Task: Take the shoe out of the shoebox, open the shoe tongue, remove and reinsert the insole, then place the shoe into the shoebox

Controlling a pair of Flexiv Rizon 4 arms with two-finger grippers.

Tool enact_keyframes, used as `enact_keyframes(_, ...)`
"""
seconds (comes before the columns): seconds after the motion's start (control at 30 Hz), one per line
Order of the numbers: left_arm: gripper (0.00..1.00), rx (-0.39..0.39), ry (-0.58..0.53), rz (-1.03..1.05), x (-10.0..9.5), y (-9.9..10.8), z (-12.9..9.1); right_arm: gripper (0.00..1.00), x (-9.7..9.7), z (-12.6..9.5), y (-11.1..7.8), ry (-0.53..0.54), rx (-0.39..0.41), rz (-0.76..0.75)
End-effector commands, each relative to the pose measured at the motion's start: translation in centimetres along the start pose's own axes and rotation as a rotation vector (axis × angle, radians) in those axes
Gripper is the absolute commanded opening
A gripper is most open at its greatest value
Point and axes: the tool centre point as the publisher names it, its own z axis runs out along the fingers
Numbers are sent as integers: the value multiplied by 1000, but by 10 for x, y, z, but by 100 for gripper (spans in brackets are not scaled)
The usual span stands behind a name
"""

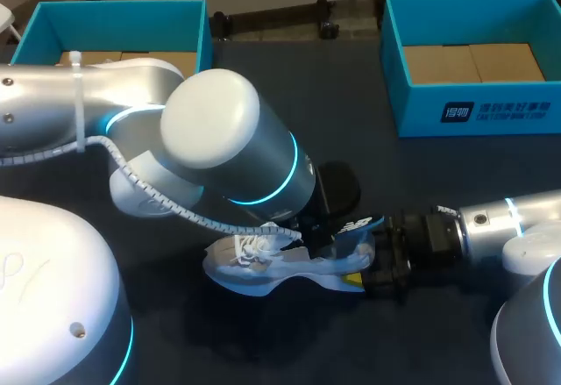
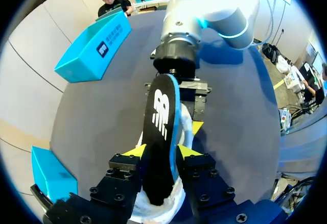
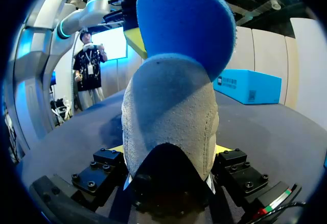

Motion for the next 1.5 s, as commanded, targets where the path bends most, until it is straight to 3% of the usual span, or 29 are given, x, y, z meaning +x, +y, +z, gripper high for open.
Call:
enact_keyframes(0.03, 40, -15, -40, 11, 7, -4, -9, 0, 1, 0, 1, -2, 4, 1)
enact_keyframes(0.4, 36, -42, -151, 57, 25, -22, 2, 0, 1, 0, 1, -2, 4, 1)
enact_keyframes(0.5, 34, -47, -205, 68, 22, -26, 7, 0, 1, 0, 1, -2, 4, 1)
enact_keyframes(1.0, 27, -68, -211, 64, 10, -36, 18, 0, 1, 0, 1, -2, 4, 1)
enact_keyframes(1.13, 15, -70, -209, 64, 9, -36, 20, 0, 1, 0, 1, -2, 4, 1)
enact_keyframes(1.17, 0, -71, -208, 64, 9, -36, 21, 0, 1, 0, 1, -2, 4, 1)
enact_keyframes(1.5, 0, -50, -180, 63, 10, -31, 6, 0, 1, 0, 1, -2, 4, 1)
